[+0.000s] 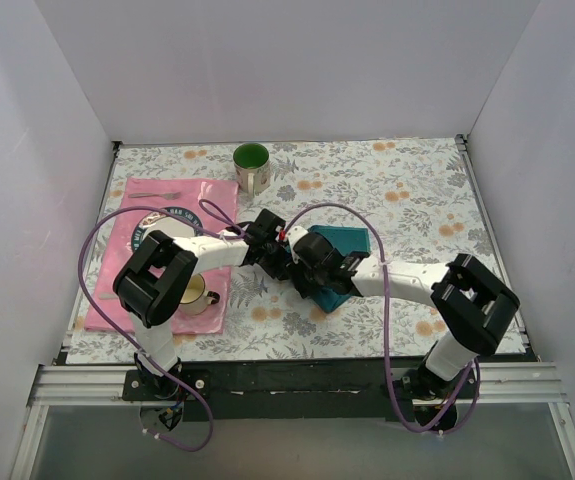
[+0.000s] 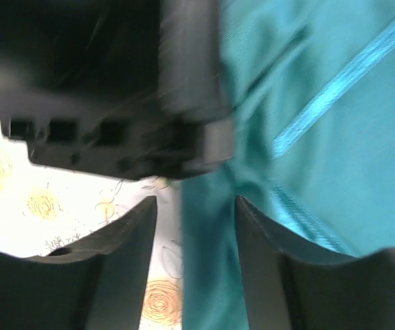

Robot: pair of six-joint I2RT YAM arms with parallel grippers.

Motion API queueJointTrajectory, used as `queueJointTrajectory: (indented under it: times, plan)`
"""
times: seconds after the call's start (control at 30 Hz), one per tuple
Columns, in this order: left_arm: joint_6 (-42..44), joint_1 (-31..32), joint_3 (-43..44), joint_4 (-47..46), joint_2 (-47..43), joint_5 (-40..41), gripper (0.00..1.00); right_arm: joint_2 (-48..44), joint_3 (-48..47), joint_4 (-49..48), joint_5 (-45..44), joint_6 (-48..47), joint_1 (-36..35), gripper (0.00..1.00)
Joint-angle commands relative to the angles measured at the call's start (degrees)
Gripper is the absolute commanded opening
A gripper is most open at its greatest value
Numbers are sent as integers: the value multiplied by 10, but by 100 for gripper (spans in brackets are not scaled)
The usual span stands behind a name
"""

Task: Fold the napkin, place the utensils inside, and roll it up
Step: Roll the napkin with the utensil

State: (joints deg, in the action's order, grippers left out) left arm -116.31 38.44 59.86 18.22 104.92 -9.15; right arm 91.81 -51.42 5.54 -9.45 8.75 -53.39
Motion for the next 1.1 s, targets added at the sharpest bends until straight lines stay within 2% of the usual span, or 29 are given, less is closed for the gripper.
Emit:
queueJointTrajectory:
  times: [0.0, 0.17, 0.3, 0.37, 0.4, 0.47, 0.53, 0.6, 0.63, 0.67, 0.73, 0.77, 0.8, 0.87, 1.07]
  plan:
    - [-22, 3, -10, 71, 3, 25, 0, 20, 11, -32, -36, -8, -30, 52]
    - [-26, 1, -11, 72, -1, 19, 0, 49, 12, -41, -62, 4, -37, 50]
    - [-30, 0, -21, 68, -11, 19, 0, 70, 17, -41, -87, 17, -36, 24]
    - [-21, -5, -21, 71, -19, 25, 0, 75, 24, -48, -85, 22, -35, 18]
    - [-16, -7, -20, 73, -23, 26, 0, 74, 34, -50, -79, 22, -33, 10]
    - [6, -14, -24, 69, -38, 33, 0, 68, 47, -79, -45, 24, -28, 1]
    - [22, -20, -32, 54, -56, 46, 17, 58, 67, -107, -9, 28, -10, 1]
    - [39, -27, -56, 31, -93, 56, 35, 43, 80, -128, 67, 34, 10, 1]
    - [42, -28, -64, 24, -105, 61, 51, 43, 82, -134, 91, 35, 34, 1]
    - [50, -34, -78, 17, -129, 66, 57, 50, 79, -140, 161, 37, 48, 1]
    - [61, -37, -85, 6, -142, 69, 71, 71, 67, -148, 237, 43, 93, 1]
    - [70, -39, -85, 6, -148, 71, 73, 80, 61, -154, 305, 47, 107, 1]
    - [73, -40, -85, 7, -150, 70, 80, 89, 56, -156, 335, 60, 121, 1]
    - [77, -40, -84, 6, -147, 65, 84, 111, 48, -172, 419, 77, 156, 1]
    - [70, -40, -53, -3, -81, 37, 86, 173, 66, -300, 614, 206, 228, 1]
